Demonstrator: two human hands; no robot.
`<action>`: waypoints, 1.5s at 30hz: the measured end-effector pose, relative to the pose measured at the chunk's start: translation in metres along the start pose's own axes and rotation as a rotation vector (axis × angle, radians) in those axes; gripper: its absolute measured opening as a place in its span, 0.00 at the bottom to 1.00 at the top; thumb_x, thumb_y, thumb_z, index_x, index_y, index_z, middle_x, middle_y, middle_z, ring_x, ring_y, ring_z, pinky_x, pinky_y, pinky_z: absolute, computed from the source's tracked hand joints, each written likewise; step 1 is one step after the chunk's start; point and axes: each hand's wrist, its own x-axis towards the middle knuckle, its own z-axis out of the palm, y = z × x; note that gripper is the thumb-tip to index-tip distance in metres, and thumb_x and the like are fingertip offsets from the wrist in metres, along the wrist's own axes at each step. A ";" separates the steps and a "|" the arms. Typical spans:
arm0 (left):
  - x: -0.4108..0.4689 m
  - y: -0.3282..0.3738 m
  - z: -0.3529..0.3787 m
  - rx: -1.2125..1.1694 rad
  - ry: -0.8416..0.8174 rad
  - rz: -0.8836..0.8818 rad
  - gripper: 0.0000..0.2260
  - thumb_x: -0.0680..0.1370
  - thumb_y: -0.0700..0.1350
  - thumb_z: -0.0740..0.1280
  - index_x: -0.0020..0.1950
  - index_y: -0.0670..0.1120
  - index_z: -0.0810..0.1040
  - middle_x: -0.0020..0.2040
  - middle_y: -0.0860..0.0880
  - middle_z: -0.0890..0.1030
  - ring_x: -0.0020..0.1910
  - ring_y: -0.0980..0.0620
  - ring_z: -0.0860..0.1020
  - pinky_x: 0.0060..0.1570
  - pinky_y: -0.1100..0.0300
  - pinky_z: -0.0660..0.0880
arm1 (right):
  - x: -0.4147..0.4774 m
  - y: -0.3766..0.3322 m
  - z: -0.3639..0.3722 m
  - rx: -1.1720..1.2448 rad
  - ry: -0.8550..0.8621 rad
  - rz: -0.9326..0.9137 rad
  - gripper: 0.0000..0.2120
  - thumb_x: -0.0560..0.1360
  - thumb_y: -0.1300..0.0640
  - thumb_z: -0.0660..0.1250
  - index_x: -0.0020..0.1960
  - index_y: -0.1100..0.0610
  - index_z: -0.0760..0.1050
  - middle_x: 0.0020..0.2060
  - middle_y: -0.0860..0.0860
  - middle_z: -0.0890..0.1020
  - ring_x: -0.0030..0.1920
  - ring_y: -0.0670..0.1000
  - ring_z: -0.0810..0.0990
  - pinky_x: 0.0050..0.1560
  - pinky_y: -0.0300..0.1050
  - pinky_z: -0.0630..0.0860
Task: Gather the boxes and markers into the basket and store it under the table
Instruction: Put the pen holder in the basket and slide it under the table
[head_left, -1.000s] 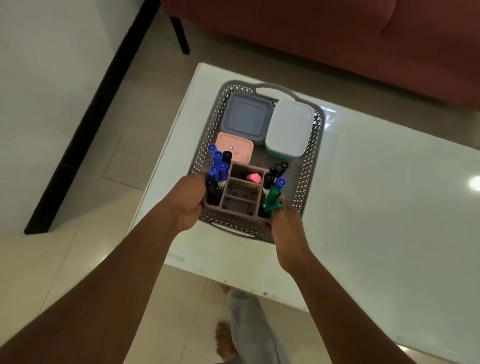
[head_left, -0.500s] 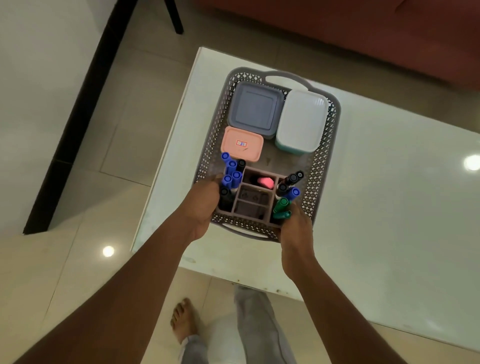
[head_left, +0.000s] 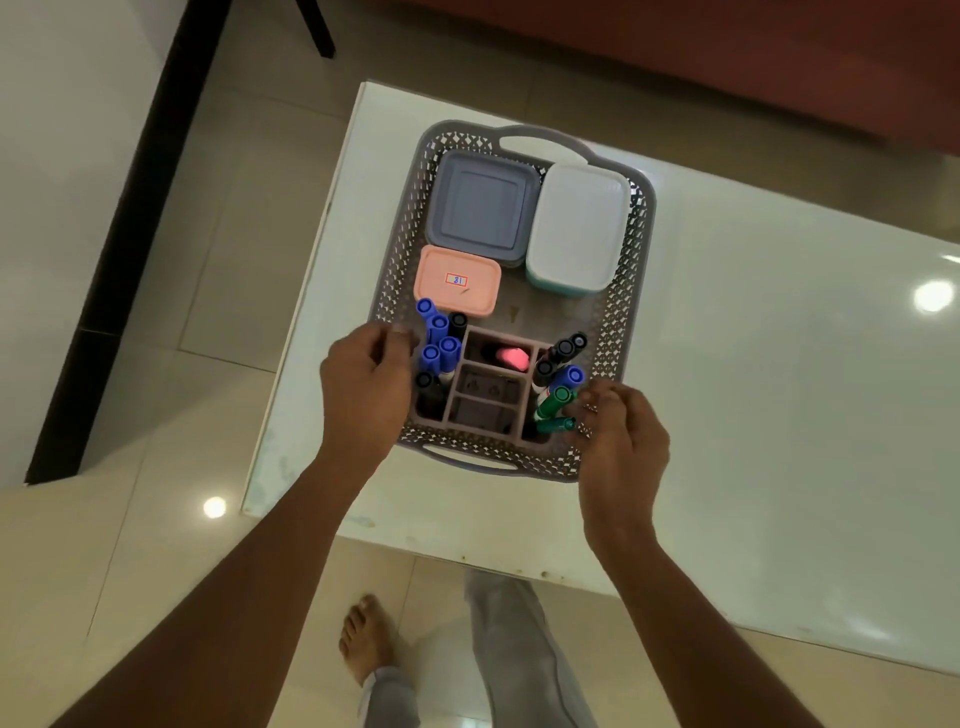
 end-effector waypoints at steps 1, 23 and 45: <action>0.000 0.000 -0.001 0.044 0.060 0.103 0.12 0.81 0.46 0.62 0.45 0.40 0.80 0.35 0.42 0.80 0.31 0.49 0.76 0.33 0.50 0.78 | 0.003 -0.003 -0.005 -0.015 0.020 -0.074 0.10 0.81 0.62 0.59 0.50 0.56 0.79 0.40 0.50 0.84 0.41 0.49 0.84 0.41 0.46 0.82; 0.038 -0.040 0.007 0.415 0.000 0.182 0.03 0.81 0.41 0.59 0.50 0.45 0.65 0.43 0.45 0.77 0.36 0.45 0.75 0.30 0.58 0.69 | 0.045 0.048 0.008 -0.483 0.020 -0.149 0.08 0.83 0.56 0.53 0.51 0.55 0.69 0.43 0.50 0.81 0.40 0.50 0.80 0.32 0.41 0.74; -0.193 -0.230 -0.176 0.357 -0.023 0.284 0.06 0.79 0.40 0.61 0.45 0.47 0.65 0.41 0.46 0.79 0.38 0.42 0.76 0.35 0.53 0.71 | -0.263 0.194 -0.054 -0.363 0.067 -0.263 0.11 0.81 0.57 0.61 0.43 0.59 0.76 0.34 0.51 0.80 0.34 0.48 0.79 0.30 0.34 0.70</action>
